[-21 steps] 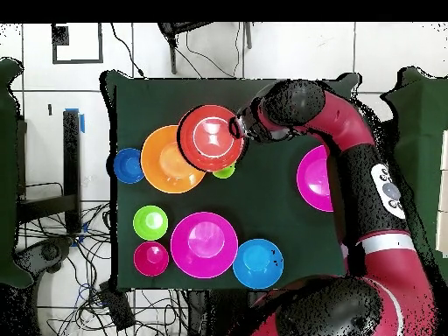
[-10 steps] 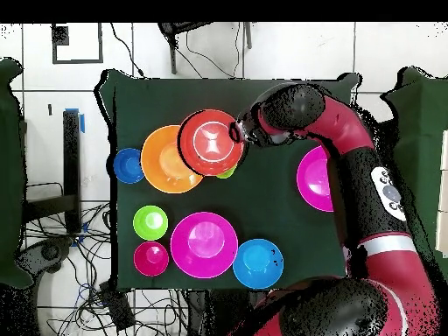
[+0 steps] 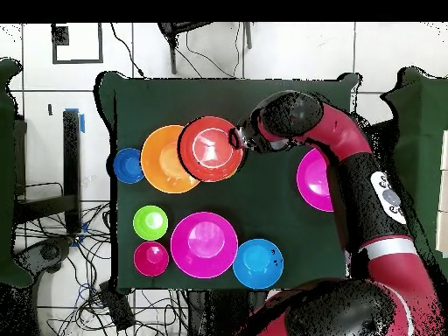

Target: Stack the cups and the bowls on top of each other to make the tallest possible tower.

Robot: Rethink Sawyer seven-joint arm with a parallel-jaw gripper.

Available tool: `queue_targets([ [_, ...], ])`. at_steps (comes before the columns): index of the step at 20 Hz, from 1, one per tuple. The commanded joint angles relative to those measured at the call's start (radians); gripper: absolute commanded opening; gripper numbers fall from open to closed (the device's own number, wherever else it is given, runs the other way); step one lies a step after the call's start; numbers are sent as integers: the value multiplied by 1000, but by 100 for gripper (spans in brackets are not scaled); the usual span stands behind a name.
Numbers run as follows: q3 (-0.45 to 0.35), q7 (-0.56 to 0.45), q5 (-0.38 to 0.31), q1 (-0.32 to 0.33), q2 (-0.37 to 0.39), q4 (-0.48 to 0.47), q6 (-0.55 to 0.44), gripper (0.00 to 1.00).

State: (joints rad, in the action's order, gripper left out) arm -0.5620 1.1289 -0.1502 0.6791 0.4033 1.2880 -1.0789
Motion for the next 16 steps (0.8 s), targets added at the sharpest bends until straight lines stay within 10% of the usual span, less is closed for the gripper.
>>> queue_targets([
  [1,7,40,-31,7,-13,69,109,0],
  [16,5,29,-23,9,-18,77,134,0],
])
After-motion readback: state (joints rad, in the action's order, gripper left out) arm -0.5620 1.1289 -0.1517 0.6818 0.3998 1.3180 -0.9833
